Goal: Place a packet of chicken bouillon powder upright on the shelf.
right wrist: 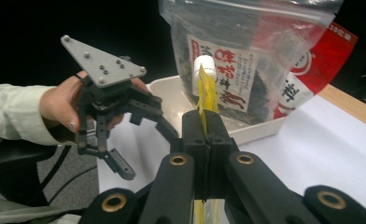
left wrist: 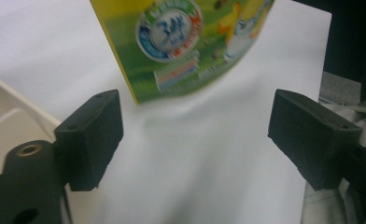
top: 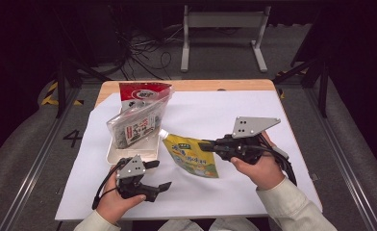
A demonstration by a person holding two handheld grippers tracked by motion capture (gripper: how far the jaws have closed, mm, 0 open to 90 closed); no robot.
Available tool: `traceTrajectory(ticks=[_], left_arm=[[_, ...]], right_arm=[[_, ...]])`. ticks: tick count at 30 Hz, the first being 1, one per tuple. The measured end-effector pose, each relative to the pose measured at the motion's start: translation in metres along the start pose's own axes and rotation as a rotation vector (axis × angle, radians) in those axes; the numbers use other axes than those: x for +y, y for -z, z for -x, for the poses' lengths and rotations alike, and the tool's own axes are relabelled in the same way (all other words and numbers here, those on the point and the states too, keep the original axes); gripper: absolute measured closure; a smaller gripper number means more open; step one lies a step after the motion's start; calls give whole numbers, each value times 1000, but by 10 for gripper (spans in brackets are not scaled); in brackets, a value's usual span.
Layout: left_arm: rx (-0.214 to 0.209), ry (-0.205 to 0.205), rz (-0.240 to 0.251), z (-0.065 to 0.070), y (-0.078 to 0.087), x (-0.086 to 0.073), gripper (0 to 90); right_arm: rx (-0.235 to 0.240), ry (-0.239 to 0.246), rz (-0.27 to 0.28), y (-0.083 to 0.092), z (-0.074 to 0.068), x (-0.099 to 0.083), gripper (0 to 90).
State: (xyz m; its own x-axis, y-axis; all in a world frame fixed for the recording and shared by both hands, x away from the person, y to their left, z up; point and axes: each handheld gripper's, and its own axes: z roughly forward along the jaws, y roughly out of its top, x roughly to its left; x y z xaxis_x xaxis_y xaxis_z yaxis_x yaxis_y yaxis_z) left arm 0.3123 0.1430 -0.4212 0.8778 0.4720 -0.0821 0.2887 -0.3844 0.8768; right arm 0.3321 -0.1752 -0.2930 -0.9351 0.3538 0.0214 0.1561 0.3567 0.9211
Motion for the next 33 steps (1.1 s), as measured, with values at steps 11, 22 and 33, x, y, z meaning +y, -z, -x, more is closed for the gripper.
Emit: traceTrajectory(ticks=[11,22,33], left_arm=[[-23,-44,83,-1,-2,12,124],[-114,-115,126,4,-3,21,584],[-132,-153,12,9,12,33,746]], right_arm=[[88,57,21,-1,-15,8,899],[104,53,76,-1,-16,8,899],[72,39,84,5,-12,4,828]])
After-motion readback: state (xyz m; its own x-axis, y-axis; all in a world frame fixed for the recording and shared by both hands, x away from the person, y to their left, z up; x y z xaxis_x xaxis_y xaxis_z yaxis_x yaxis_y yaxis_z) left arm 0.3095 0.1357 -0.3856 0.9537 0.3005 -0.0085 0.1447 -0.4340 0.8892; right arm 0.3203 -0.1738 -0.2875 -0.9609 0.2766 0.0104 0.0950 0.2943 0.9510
